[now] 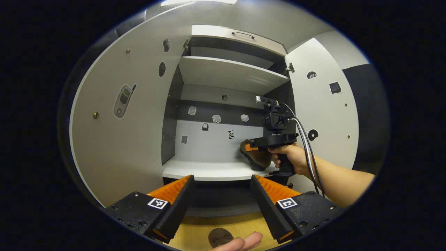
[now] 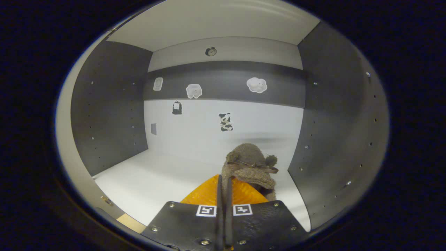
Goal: Grab one shoe with the right hand and put it into the shoe cabinet, grab the other shoe with the left hand and put it into the shoe cabinet; then close the right door with the right hand and the left door with the left hand.
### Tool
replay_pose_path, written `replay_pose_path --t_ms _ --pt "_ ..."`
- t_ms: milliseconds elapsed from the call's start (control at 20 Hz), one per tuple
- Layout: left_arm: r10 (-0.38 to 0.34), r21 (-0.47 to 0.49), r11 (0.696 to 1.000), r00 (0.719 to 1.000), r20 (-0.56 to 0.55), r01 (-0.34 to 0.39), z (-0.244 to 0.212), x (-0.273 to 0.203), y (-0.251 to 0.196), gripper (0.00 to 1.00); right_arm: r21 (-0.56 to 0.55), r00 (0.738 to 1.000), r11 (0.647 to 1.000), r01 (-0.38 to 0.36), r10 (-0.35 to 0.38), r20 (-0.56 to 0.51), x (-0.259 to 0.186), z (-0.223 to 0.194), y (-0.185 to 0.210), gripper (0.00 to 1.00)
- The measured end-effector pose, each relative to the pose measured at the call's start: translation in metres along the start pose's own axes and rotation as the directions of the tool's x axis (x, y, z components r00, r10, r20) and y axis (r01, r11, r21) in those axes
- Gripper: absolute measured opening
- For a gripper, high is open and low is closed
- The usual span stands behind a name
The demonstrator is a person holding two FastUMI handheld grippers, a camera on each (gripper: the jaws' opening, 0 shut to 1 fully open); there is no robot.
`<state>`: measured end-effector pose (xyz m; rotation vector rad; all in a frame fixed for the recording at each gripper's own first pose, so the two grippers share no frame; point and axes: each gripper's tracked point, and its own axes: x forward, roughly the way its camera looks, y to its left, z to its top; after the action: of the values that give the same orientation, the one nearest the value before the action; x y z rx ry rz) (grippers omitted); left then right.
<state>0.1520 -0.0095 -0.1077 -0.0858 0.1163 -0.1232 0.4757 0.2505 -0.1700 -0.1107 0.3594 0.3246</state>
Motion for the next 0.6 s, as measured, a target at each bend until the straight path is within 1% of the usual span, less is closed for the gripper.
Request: replay_pose_path --t_ms 50,100,150,200,300,350,400,450,500,550,600 --pt "-0.001 -0.002 1.0 1.0 -0.002 0.001 0.0 0.001 -0.001 0.98 0.01 1.0 1.0 0.005 -0.005 0.001 0.001 0.0 -0.002 0.13" --pt "-0.006 -0.003 1.0 1.0 -0.005 0.006 -0.001 0.002 -0.003 0.98 0.03 1.0 1.0 0.009 -0.009 0.002 -0.002 0.003 -0.003 0.15" --pt "-0.011 0.0 1.0 1.0 -0.007 0.011 -0.001 0.002 -0.004 0.98 0.048 1.0 0.999 0.011 -0.011 0.004 -0.001 0.003 -0.004 0.24" --pt "-0.006 0.005 1.0 1.0 -0.007 0.006 -0.002 0.002 -0.004 0.98 0.056 1.0 0.998 0.019 -0.019 -0.001 -0.002 0.003 -0.007 0.38" --pt "0.004 0.008 1.0 1.0 -0.003 -0.004 -0.001 0.003 -0.001 0.98 0.068 1.0 0.998 0.003 -0.002 -0.009 -0.011 0.003 -0.004 0.67" --pt "0.008 0.008 1.0 1.0 -0.002 -0.007 0.0 0.003 -0.001 0.98 0.077 1.0 0.997 -0.01 0.01 0.0 -0.017 0.005 0.0 0.76" --pt "0.009 0.009 1.0 1.0 0.0 -0.009 -0.001 0.002 0.0 0.98 0.082 1.0 0.997 -0.005 0.004 0.014 -0.022 0.01 -0.001 0.84" --pt "0.008 0.009 1.0 1.0 0.002 -0.008 0.0 0.002 0.0 0.98 0.084 1.0 0.996 0.01 -0.012 0.028 -0.031 0.015 -0.003 0.96" --pt "0.007 0.008 1.0 1.0 0.008 -0.007 0.0 0.002 0.0 0.98 0.092 0.999 0.996 0.013 -0.017 0.039 -0.041 0.021 -0.002 0.96" --pt "0.007 0.008 1.0 1.0 0.012 -0.007 0.002 0.002 0.0 0.98 0.098 0.999 0.995 0.012 -0.016 0.044 -0.05 0.024 0.001 0.99" --pt "0.01 0.008 1.0 1.0 0.013 -0.01 0.002 0.0 0.001 0.98 0.103 0.999 0.995 0.013 -0.018 0.048 -0.062 0.027 0.003 0.99"
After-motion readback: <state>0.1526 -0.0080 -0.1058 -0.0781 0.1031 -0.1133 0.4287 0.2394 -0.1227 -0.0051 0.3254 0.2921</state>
